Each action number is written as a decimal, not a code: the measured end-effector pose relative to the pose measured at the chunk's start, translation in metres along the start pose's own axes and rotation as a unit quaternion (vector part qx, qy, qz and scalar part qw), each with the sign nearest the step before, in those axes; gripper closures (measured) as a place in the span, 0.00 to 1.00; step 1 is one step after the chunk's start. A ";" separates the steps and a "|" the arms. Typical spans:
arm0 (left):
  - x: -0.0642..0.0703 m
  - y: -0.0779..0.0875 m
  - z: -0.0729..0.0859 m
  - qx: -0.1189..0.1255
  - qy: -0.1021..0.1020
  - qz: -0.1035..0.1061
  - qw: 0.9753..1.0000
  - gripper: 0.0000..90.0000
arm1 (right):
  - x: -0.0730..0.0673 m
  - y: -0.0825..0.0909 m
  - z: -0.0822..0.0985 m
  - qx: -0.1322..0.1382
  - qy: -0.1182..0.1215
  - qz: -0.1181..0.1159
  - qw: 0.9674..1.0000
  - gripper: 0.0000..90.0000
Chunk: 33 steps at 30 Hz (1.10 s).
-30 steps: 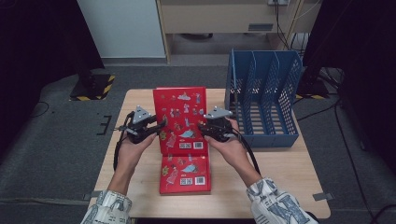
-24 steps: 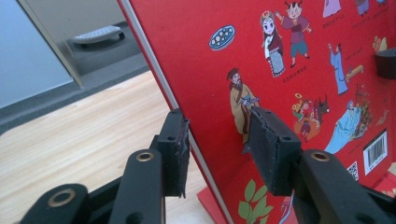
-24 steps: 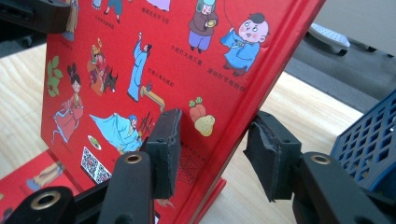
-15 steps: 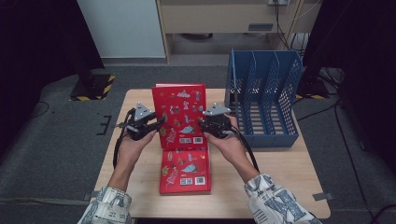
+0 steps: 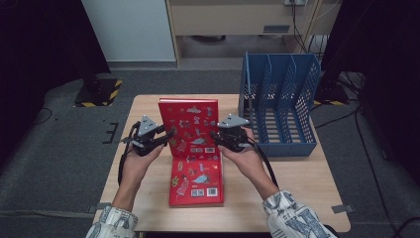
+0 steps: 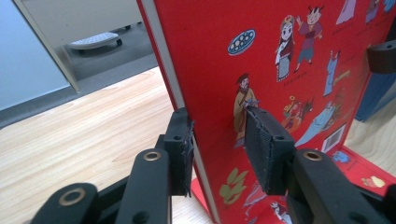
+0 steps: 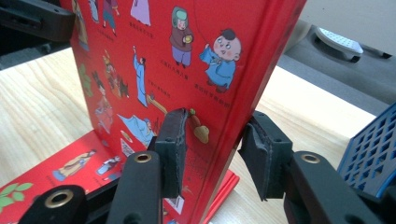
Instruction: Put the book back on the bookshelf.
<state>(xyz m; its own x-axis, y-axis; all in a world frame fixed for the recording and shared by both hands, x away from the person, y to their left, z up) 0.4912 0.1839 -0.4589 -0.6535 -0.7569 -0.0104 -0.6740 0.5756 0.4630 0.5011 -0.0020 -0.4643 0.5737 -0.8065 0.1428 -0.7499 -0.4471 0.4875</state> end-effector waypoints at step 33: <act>-0.006 -0.001 0.002 0.014 0.027 0.004 1.000 0.60 | -0.012 0.017 -0.001 0.004 -0.002 -0.048 0.999 0.78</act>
<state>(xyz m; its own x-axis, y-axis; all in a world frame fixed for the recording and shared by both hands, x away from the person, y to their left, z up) 0.4951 0.1879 -0.4610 -0.6400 -0.7673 0.0414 -0.6788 0.5898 0.4374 0.4822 0.0002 -0.4568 0.6418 -0.7613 0.0923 -0.6941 -0.5255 0.4921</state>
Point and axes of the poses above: each handheld gripper's, and its own axes: y roughly backward along the jaws, z roughly out of its underside, x roughly to its right, the point moved 10 cm from there along -y, roughly forward along the jaws, and after that the axes turned 8 degrees about z, right-handed, at the moved point
